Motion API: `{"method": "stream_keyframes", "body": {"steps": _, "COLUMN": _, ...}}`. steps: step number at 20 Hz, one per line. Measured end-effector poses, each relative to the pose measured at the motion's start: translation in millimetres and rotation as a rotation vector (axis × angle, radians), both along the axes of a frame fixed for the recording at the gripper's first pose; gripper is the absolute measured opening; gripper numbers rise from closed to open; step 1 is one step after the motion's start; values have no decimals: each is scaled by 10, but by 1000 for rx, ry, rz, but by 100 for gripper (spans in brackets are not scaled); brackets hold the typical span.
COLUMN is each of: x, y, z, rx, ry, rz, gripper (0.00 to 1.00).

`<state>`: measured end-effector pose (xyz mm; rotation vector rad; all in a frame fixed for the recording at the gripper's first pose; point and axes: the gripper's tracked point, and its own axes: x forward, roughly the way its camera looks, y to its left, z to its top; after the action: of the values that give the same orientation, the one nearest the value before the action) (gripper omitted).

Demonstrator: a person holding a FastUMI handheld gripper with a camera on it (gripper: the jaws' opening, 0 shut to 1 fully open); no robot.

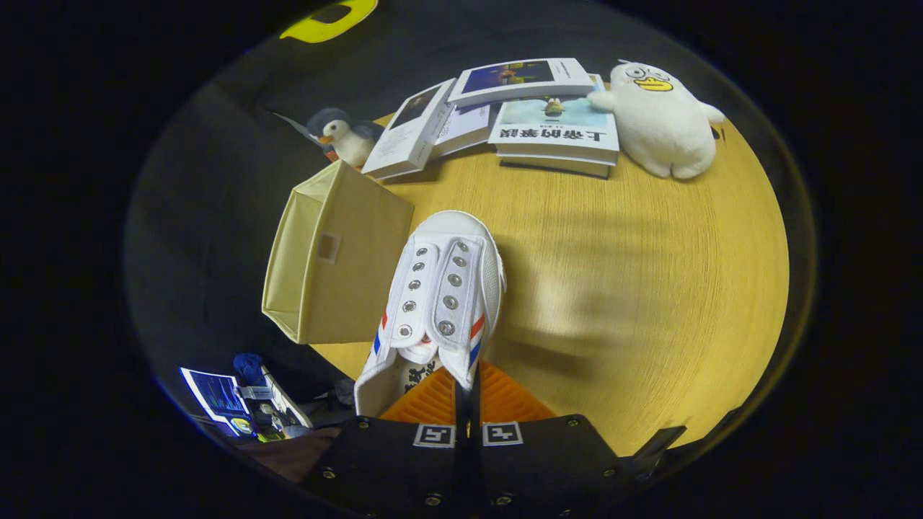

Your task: Open the storage box then place both shoes into the box .Put the left shoe in first, then the right shoe, with the right side of both shoes facing outward in a uniform manner.

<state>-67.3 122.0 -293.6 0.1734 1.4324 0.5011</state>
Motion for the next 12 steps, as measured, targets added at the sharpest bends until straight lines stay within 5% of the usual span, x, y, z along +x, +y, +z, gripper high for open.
{"method": "stream_keyframes", "body": {"steps": 12, "x": 240, "y": 777, "z": 796, "rx": 26, "ry": -111, "rz": 111, "gripper": 0}}
